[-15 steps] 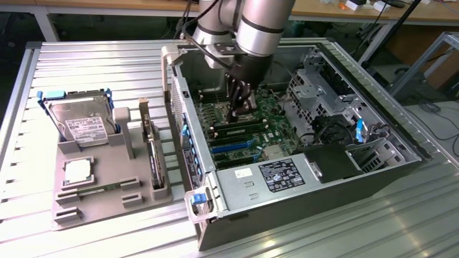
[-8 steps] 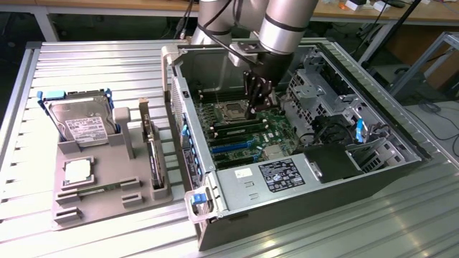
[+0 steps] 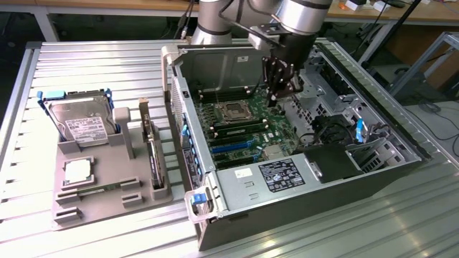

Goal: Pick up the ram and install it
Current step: 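Press down the ram until it locks into place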

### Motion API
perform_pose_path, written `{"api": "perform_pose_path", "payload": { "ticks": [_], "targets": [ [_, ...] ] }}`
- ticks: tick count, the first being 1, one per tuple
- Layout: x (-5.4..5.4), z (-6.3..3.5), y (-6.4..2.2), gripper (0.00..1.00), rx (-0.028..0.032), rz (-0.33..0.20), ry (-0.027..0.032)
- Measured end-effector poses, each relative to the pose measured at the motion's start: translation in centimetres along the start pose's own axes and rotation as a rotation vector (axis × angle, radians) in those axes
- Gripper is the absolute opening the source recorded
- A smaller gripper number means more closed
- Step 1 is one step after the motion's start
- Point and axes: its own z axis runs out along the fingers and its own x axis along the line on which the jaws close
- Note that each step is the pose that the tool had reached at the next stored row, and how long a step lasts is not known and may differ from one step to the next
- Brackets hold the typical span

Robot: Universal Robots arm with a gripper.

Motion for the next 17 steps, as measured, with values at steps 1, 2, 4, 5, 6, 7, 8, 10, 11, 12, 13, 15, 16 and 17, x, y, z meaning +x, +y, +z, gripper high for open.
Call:
{"api": "perform_pose_path", "payload": {
  "ticks": [1, 2, 4, 5, 6, 7, 8, 10, 11, 12, 13, 15, 16, 17],
  "targets": [
    [0.1, -1.00, -0.45, 0.11, -0.0001, 0.000, 0.0003],
    [0.2, -1.87, -0.53, 0.11, -0.0011, 0.000, 0.0013],
    [0.4, -3.73, -0.52, 0.11, -0.0030, 0.000, 0.0028],
    [0.4, -3.79, -0.52, 0.11, -0.0029, 0.000, 0.0025],
    [0.4, -3.80, -0.52, 0.11, -0.0030, 0.000, 0.0027],
    [0.4, -3.80, -0.52, 0.11, -0.0030, 0.000, 0.0027],
    [0.4, -3.80, -0.52, 0.11, -0.0030, 0.000, 0.0027],
    [0.4, -3.81, -0.52, 0.11, -0.0030, 0.000, 0.0027],
    [0.4, -3.81, -0.52, 0.11, -0.0030, 0.000, 0.0027],
    [0.4, -3.82, -0.52, 0.11, -0.0030, 0.000, 0.0027],
    [0.4, -3.82, -0.52, 0.11, -0.0048, 0.019, 0.0022],
    [0.4, -3.82, -0.52, 0.11, -0.0116, 0.089, 0.0000],
    [0.4, -3.82, -0.52, 0.11, -0.0149, 0.125, -0.0011],
    [0.4, -3.82, -0.52, 0.11, -0.0194, 0.172, -0.0026]
  ]
}}
